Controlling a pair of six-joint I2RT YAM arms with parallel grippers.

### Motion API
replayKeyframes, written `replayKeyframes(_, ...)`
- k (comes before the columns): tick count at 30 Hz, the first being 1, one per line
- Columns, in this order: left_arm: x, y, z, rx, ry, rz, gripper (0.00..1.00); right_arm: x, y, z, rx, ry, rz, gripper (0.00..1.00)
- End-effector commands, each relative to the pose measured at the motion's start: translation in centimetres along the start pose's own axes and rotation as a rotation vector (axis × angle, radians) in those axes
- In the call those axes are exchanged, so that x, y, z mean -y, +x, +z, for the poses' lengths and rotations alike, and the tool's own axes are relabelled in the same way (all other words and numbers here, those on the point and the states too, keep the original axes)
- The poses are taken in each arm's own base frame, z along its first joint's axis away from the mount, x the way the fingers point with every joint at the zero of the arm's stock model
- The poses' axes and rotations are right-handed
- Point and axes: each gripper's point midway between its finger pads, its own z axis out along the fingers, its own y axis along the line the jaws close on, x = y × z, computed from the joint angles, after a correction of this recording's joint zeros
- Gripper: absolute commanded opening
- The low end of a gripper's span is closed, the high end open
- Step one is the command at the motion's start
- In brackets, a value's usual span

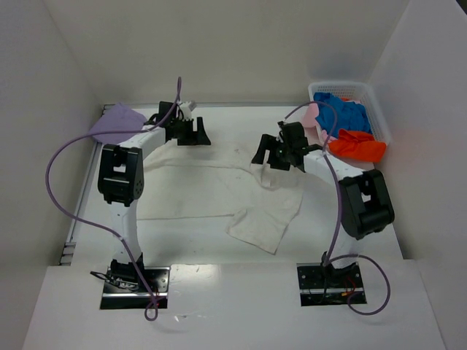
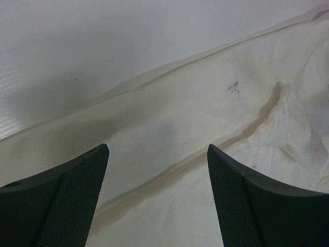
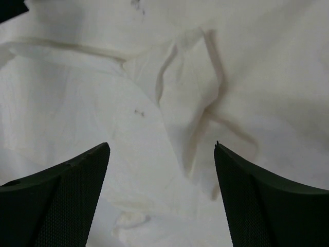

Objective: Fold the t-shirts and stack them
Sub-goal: Fold the flattened tshirt in 1/3 of the way

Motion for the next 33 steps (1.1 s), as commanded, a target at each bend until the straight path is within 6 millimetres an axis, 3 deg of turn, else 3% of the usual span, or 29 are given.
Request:
replayKeyframes(1, 0.6, 0.1, 0.7, -0.01, 0.017, 0.047, 0.85, -0.2, -2.4, 2.7, 0.045, 0.015, -0.013, 0.89)
replayKeyframes(6, 0.4, 1.2, 1.4, -0.038, 0.009, 0.038, 0.85, 0.3, -3.5, 5.7, 0.042, 0.029, -0.02, 0.9)
replayKeyframes(11, -0.2, 2.2, 1.9, -0.071, -0.024, 0.026, 0.84, 0.8, -4.1, 6.8, 0.043, 0.052, -0.039, 0.9)
replayKeyframes(18, -0.9, 3.1, 2.7, -0.094, -0.052, -0.039, 0.78, 0.6, -3.9, 7.9, 0.033, 0.02, -0.041, 0.62)
replayKeyframes(22, -1.1, 3.4, 2.9, -0.102, -0.054, -0.052, 0.73, -0.1, -3.1, 8.5, -0.001, -0.014, -0.045, 0.34)
replayKeyframes(26, -1.4, 4.0, 3.1, -0.116, -0.067, -0.07, 0.69, -0.1, -2.4, 9.1, -0.022, -0.01, -0.046, 0.19)
replayKeyframes(29, -1.4, 4.0, 3.1, -0.116, -0.067, -0.07, 0.69, -0.8, -0.9, 9.3, -0.067, -0.023, -0.055, 0.15)
replayKeyframes(31, -1.4, 4.0, 3.1, -0.116, -0.067, -0.07, 0.69, -1.8, -0.9, 9.0, -0.065, -0.044, -0.066, 0.15)
replayKeyframes(33, -1.6, 4.3, 3.4, -0.124, -0.069, -0.074, 0.69, -2.7, 0.8, 8.6, -0.096, -0.066, -0.055, 0.15)
